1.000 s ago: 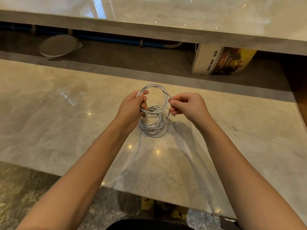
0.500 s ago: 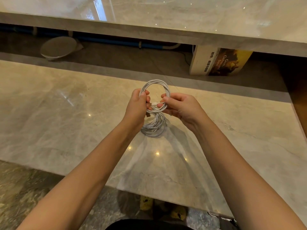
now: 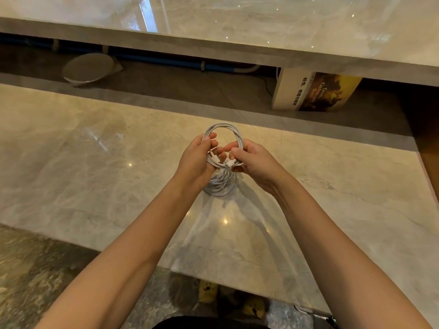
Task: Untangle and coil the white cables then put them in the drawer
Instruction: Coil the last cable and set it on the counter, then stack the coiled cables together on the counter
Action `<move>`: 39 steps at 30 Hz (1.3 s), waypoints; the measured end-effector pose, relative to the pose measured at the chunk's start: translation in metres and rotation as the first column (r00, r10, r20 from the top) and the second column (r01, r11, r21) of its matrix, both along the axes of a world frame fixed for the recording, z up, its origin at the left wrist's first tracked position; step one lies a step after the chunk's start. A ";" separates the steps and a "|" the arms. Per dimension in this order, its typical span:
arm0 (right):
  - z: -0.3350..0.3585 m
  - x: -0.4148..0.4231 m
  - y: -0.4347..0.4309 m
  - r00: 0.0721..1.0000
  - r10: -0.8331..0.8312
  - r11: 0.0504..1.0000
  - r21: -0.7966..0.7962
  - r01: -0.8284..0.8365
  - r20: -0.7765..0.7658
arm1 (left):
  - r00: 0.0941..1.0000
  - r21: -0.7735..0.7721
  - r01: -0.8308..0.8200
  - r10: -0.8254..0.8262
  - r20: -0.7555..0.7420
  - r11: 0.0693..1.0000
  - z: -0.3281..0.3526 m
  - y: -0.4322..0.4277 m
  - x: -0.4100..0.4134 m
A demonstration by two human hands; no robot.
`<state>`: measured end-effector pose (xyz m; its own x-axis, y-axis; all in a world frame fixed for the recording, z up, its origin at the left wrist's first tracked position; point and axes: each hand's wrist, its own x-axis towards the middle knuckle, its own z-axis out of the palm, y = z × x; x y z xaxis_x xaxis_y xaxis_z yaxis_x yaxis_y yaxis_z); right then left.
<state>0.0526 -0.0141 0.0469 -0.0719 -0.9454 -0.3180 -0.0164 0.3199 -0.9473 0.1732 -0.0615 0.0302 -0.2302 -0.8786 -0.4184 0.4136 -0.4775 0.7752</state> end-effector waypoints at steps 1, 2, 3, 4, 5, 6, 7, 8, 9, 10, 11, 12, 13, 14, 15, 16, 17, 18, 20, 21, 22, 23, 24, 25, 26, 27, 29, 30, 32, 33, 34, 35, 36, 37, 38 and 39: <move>-0.002 -0.001 0.001 0.998 -0.009 1.000 -0.023 0.007 -0.055 | 0.995 0.053 -0.011 0.016 -0.094 0.999 0.000 0.001 0.000; -0.003 -0.001 0.002 0.997 -0.023 0.999 -0.041 0.020 -0.075 | 0.983 0.103 -0.018 0.036 -0.178 0.994 -0.001 0.001 0.001; -0.003 -0.002 0.002 0.997 -0.036 0.998 -0.051 0.033 -0.074 | 0.967 0.150 -0.022 0.059 -0.249 0.988 -0.002 0.001 0.003; -0.004 -0.002 0.003 0.996 -0.045 0.998 -0.057 0.041 -0.072 | 0.950 0.188 -0.030 0.086 -0.299 0.982 -0.003 0.001 0.004; -0.005 -0.003 0.003 0.995 -0.049 0.997 -0.058 0.044 -0.082 | 0.939 0.212 -0.041 0.110 -0.325 0.976 -0.004 0.002 0.004; -0.006 -0.004 0.003 0.994 -0.046 0.998 -0.055 0.041 -0.100 | 0.935 0.222 -0.053 0.126 -0.331 0.974 -0.004 0.004 0.004; -0.007 -0.005 0.004 0.993 -0.042 0.998 -0.048 0.036 -0.114 | 0.935 0.224 -0.057 0.131 -0.330 0.973 -0.004 0.006 0.003; -0.008 -0.006 0.005 0.992 -0.040 0.999 -0.038 0.035 -0.122 | 0.935 0.224 -0.052 0.126 -0.331 0.973 -0.003 0.008 0.002; -0.008 -0.008 0.006 0.991 -0.043 0.999 -0.026 0.040 -0.123 | 0.933 0.227 -0.040 0.118 -0.340 0.973 -0.002 0.010 0.000; -0.009 -0.010 0.007 0.992 -0.050 0.999 -0.015 0.049 -0.118 | 0.930 0.228 -0.024 0.106 -0.352 0.973 -0.001 0.012 -0.002; -0.010 -0.012 0.010 0.992 -0.061 0.998 -0.003 0.061 -0.108 | 0.927 0.222 -0.006 0.088 -0.363 0.975 -0.001 0.013 -0.005; -0.011 -0.014 0.012 0.993 -0.073 0.997 0.007 0.074 -0.096 | 0.929 0.208 0.013 0.065 -0.366 0.978 0.000 0.014 -0.007; -0.012 -0.016 0.015 0.993 -0.087 0.996 0.018 0.089 -0.079 | 0.933 0.189 0.031 0.040 -0.357 0.981 0.000 0.015 -0.010; -0.013 -0.019 0.017 0.993 -0.102 0.994 0.030 0.104 -0.058 | 0.938 0.171 0.046 0.017 -0.346 0.984 0.000 0.017 -0.012; -0.015 -0.021 0.020 0.992 -0.118 0.992 0.042 0.120 -0.037 | 0.941 0.157 0.058 -0.002 -0.338 0.986 0.000 0.018 -0.015; -0.015 -0.023 0.021 0.991 -0.134 0.989 0.054 0.135 -0.020 | 0.943 0.148 0.069 -0.016 -0.333 0.987 0.000 0.019 -0.017; -0.016 -0.025 0.023 0.989 -0.147 0.987 0.063 0.148 -0.008 | 0.943 0.142 0.079 -0.028 -0.331 0.987 0.000 0.021 -0.019; -0.017 -0.027 0.024 0.987 -0.158 0.985 0.070 0.158 0.001 | 0.942 0.139 0.087 -0.036 -0.334 0.986 0.000 0.022 -0.021; -0.018 -0.030 0.026 0.985 -0.173 0.982 0.076 0.172 0.007 | 0.939 0.142 0.098 -0.044 -0.342 0.985 -0.001 0.025 -0.024; -0.018 -0.031 0.027 0.984 -0.180 0.981 0.075 0.179 0.001 | 0.938 0.144 0.101 -0.046 -0.343 0.984 -0.001 0.027 -0.026; -0.019 -0.033 0.028 0.982 -0.188 0.980 0.070 0.188 -0.012 | 0.938 0.146 0.103 -0.048 -0.344 0.984 -0.002 0.028 -0.028; -0.019 -0.035 0.030 0.980 -0.197 0.978 0.062 0.199 -0.031 | 0.938 0.150 0.104 -0.047 -0.344 0.983 -0.003 0.029 -0.029; -0.019 -0.037 0.031 0.977 -0.208 0.976 0.053 0.211 -0.051 | 0.938 0.152 0.106 -0.048 -0.344 0.983 -0.004 0.030 -0.031; -0.020 -0.039 0.032 0.973 -0.220 0.974 0.044 0.223 -0.072 | 0.938 0.155 0.111 -0.052 -0.343 0.982 -0.005 0.031 -0.032; -0.021 -0.042 0.033 0.968 -0.231 0.971 0.038 0.236 -0.097 | 0.938 0.156 0.117 -0.057 -0.341 0.981 -0.006 0.033 -0.034; -0.022 -0.044 0.034 0.962 -0.242 0.968 0.031 0.248 -0.125 | 0.942 0.154 0.121 -0.065 -0.330 0.981 -0.007 0.034 -0.037; -0.028 -0.051 0.038 0.949 -0.261 0.963 0.014 0.268 -0.179 | 0.966 0.129 0.129 -0.095 -0.239 0.983 -0.010 0.038 -0.043; -0.030 -0.054 0.039 0.943 -0.264 0.962 0.010 0.272 -0.203 | 0.981 0.109 0.136 -0.118 -0.155 0.985 -0.013 0.039 -0.046; -0.036 -0.062 0.043 0.937 -0.260 0.962 0.023 0.273 -0.232 | 0.986 0.075 0.158 -0.162 0.042 0.985 -0.020 0.043 -0.053; -0.039 -0.066 0.045 0.936 -0.260 0.961 0.034 0.276 -0.238 | 0.973 0.071 0.176 -0.184 0.137 0.982 -0.023 0.045 -0.056; -0.042 -0.070 0.047 0.933 -0.264 0.958 0.046 0.283 -0.245 | 0.951 0.078 0.202 -0.214 0.224 0.976 -0.026 0.047 -0.059; -0.046 -0.074 0.048 0.927 -0.270 0.954 0.059 0.294 -0.259 | 0.918 0.094 0.238 -0.255 0.304 0.967 -0.027 0.050 -0.061; -0.050 -0.078 0.050 0.921 -0.272 0.950 0.072 0.303 -0.279 | 0.878 0.115 0.275 -0.298 0.374 0.954 -0.028 0.054 -0.064; -0.054 -0.082 0.052 0.914 -0.270 0.947 0.086 0.308 -0.301 | 0.842 0.138 0.304 -0.334 0.425 0.943 -0.029 0.057 -0.067; -0.059 -0.086 0.054 0.908 -0.263 0.946 0.099 0.310 -0.325 | 0.815 0.157 0.319 -0.355 0.458 0.935 -0.030 0.061 -0.069; -0.064 -0.089 0.056 0.901 -0.253 0.945 0.110 0.309 -0.352 | 0.795 0.172 0.327 -0.369 0.481 0.929 -0.031 0.064 -0.072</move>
